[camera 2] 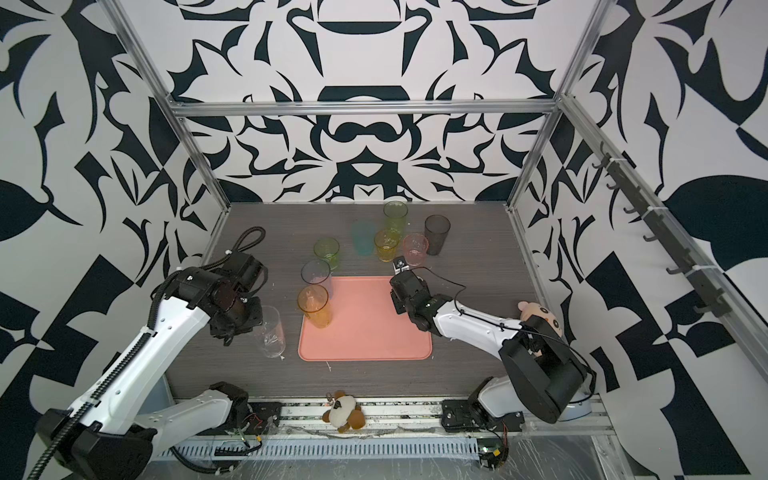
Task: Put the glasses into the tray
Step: 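Carry the clear glass over the tray beside the yellow glass, then lower the clear glass onto the tray and open the left gripper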
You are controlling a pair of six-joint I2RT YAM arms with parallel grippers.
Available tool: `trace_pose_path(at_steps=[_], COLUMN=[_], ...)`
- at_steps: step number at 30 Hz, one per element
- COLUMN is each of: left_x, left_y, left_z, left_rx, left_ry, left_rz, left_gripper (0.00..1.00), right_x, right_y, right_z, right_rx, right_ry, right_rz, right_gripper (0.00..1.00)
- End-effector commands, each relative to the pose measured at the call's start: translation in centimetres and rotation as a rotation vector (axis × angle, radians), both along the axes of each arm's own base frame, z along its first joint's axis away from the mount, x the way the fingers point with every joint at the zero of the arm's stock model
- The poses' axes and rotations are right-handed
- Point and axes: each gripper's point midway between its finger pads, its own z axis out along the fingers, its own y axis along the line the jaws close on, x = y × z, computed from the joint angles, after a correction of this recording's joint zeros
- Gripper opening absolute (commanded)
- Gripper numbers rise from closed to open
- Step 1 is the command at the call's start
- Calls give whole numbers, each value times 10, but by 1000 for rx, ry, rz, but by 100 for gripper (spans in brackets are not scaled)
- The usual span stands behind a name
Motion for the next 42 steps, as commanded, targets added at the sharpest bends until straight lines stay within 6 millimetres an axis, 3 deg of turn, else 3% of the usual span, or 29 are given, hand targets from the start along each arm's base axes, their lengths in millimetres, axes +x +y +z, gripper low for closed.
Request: trace_pose_path(at_steps=[1,21,30,42], left_x=[-13,-12,-7,2], left_y=[-5,-75,-91,-97], left_z=[0,-12,-20,-27], left_rx=[0,-13,-5,-4], left_ry=[16,-60,-56,-86], left_rz=[13,-170,-217,-227], left_gripper=[0,0,0,0], right_x=[9,9,8,8], right_y=[6,8,6,6], right_z=[13,13,14,14], right_rx=[26,30,27,24], right_ry=[-27,-20,-23,-23], right_rz=[-9,-3,-8,-8], right_gripper=[47,47,47,47])
